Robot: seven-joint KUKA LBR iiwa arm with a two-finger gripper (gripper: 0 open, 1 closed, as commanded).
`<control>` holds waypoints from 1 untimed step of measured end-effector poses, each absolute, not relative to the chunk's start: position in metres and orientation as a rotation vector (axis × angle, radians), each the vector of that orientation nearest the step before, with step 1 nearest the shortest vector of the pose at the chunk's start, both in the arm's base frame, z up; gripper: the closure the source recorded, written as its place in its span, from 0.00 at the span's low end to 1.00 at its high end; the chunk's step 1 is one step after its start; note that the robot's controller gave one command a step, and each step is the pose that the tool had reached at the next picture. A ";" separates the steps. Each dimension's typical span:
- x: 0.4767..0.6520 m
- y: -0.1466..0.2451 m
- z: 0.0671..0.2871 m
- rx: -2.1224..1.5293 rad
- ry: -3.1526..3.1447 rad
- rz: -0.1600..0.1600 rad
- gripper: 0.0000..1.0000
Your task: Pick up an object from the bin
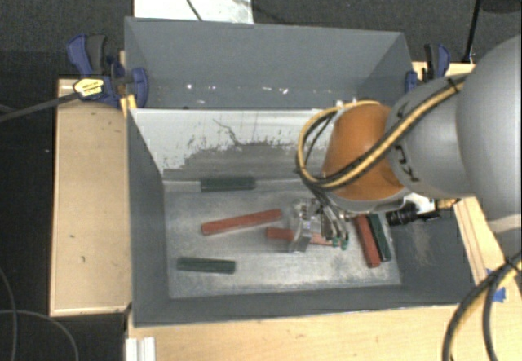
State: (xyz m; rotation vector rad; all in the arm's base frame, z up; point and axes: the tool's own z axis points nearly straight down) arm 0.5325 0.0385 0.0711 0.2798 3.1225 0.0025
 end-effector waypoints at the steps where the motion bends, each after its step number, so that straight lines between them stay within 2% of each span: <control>1: 0.531 0.038 0.075 0.280 3.129 0.001 1.00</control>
Offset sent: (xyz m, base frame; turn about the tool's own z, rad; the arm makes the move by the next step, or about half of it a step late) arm 0.0001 0.0002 0.0252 0.0000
